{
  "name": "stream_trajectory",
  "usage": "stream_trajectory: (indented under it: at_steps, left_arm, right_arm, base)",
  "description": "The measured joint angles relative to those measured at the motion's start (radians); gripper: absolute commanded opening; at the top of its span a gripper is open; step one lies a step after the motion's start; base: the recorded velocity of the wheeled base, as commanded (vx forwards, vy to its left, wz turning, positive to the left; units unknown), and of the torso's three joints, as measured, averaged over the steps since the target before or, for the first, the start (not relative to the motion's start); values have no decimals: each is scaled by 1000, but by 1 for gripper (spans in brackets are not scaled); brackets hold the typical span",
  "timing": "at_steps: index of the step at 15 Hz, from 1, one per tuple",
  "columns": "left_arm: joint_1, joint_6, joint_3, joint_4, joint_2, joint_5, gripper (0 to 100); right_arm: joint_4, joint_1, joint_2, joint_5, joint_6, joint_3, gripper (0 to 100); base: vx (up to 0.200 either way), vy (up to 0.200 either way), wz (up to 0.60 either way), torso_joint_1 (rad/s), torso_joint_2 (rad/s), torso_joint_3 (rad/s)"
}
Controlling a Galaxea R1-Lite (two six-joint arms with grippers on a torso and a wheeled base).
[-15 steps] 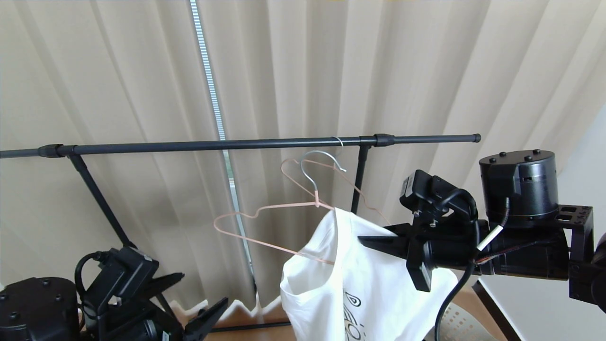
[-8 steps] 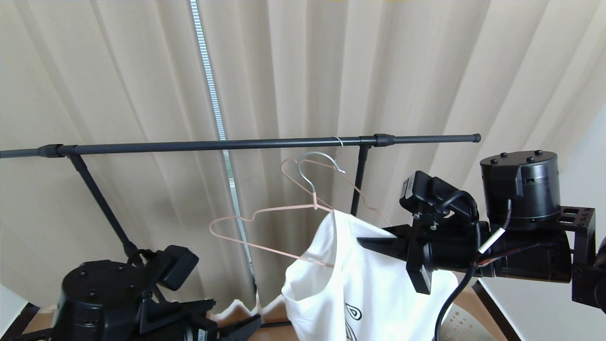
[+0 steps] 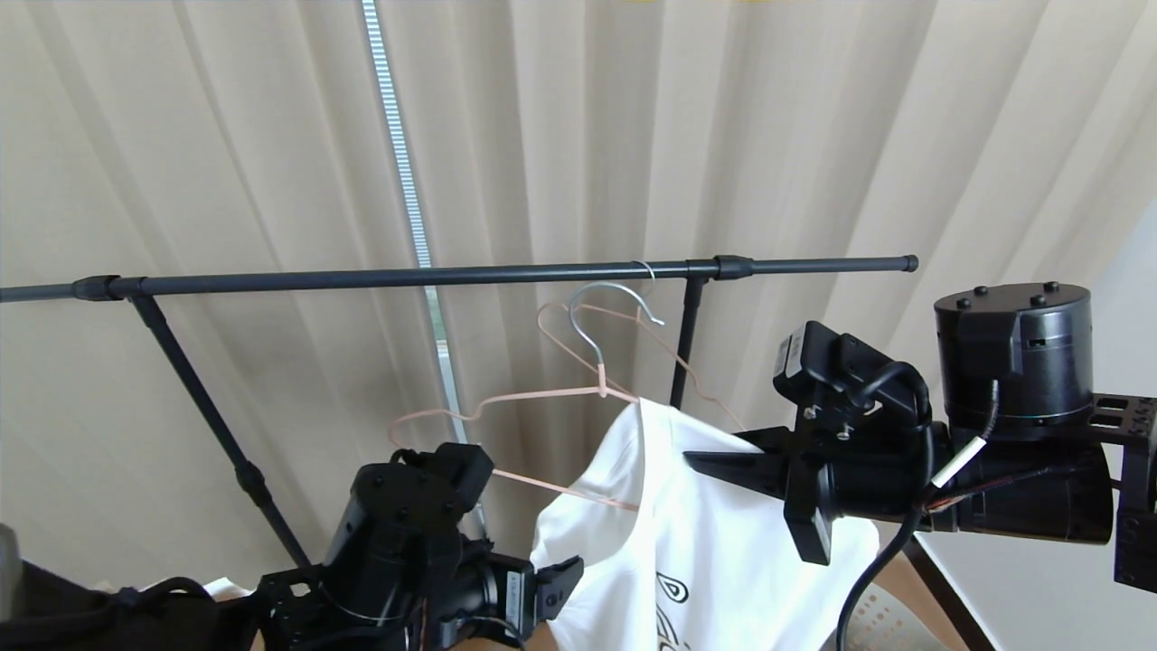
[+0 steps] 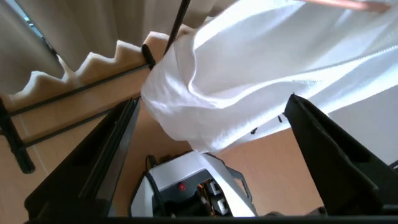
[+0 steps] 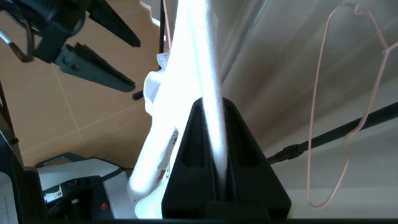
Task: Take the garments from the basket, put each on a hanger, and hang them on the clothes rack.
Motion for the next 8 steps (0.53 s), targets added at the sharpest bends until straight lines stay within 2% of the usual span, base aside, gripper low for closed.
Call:
stream_trajectory:
  at_steps: [3, 8]
  left_arm:
    - [11, 1, -50, -26, 70, 36, 100]
    - [40, -2, -48, -27, 104, 42, 100]
  right_arm:
    - [0, 0, -7, 0, 0, 2, 0]
    - [0, 0, -10, 0, 0, 1, 0]
  base:
    - [0, 0, 0, 0, 0, 0]
    - [0, 0, 0, 0, 0, 0]
